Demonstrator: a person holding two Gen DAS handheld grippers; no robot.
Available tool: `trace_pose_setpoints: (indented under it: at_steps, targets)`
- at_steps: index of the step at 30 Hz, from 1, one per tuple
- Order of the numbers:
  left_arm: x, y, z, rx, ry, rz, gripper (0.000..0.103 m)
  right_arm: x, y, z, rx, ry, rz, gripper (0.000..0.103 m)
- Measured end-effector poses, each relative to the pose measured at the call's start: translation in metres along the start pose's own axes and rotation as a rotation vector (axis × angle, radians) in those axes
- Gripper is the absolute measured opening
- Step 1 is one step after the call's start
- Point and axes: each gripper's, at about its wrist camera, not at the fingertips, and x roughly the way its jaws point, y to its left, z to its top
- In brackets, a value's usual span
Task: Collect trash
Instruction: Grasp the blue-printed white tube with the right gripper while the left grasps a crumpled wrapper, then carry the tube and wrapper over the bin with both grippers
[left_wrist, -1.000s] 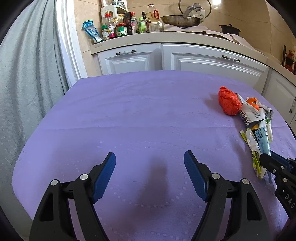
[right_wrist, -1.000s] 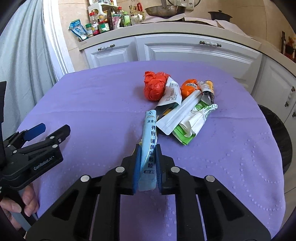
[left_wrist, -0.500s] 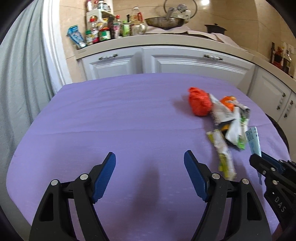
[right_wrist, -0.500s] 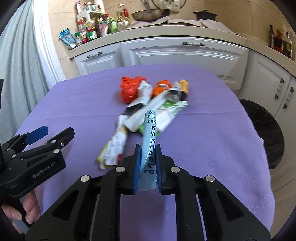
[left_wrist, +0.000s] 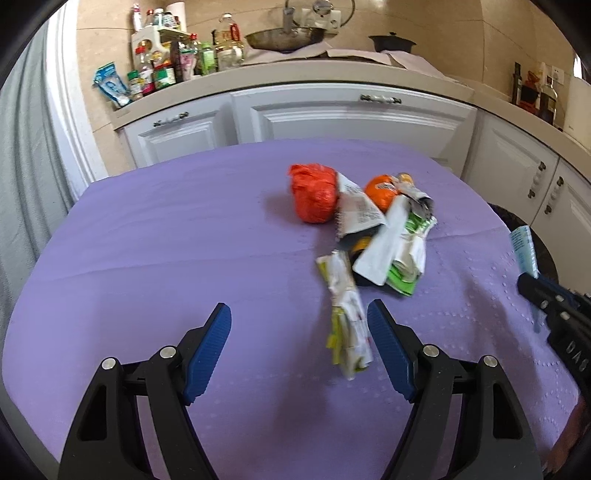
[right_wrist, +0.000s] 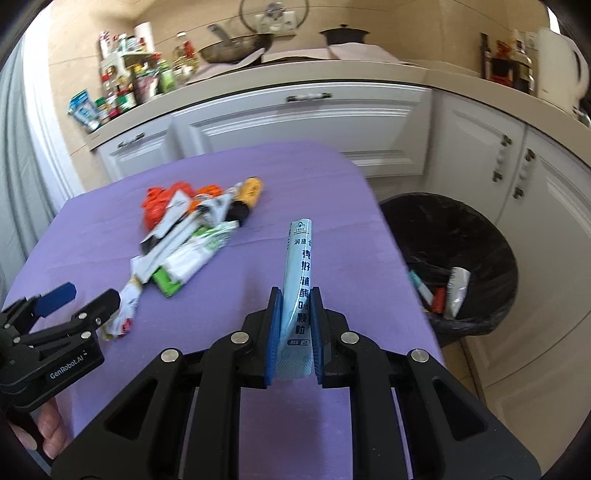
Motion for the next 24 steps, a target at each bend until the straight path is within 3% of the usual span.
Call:
trace_pose_setpoints:
  at_steps: [4,6,11,13,20,24]
  targets:
    - [0.012,-0.009,-0.001,0.012,0.027,-0.002,0.074,0.001,-0.014,0.001,0.020,0.001,-0.004,0.015]
    - [0.017,-0.010,-0.002,0.012,0.041,0.002,0.067,0.002,-0.017,0.001,0.023,0.003,-0.001,0.015]
    - [0.023,-0.009,-0.006,0.005,0.076,-0.018,0.029,0.003,-0.019,-0.001,0.024,0.005,0.005,0.015]
    - [0.022,-0.009,-0.007,0.009,0.071,-0.012,0.019,0.004,-0.019,-0.001,0.025,0.006,0.007,0.015]
    - [0.011,-0.002,-0.010,0.005,0.057,-0.007,0.018,0.000,-0.018,-0.001,0.020,-0.009,0.006,0.015]
    - [-0.004,-0.002,-0.005,0.014,0.004,0.013,0.017,-0.004,-0.019,0.001,0.019,-0.022,0.000,0.015]
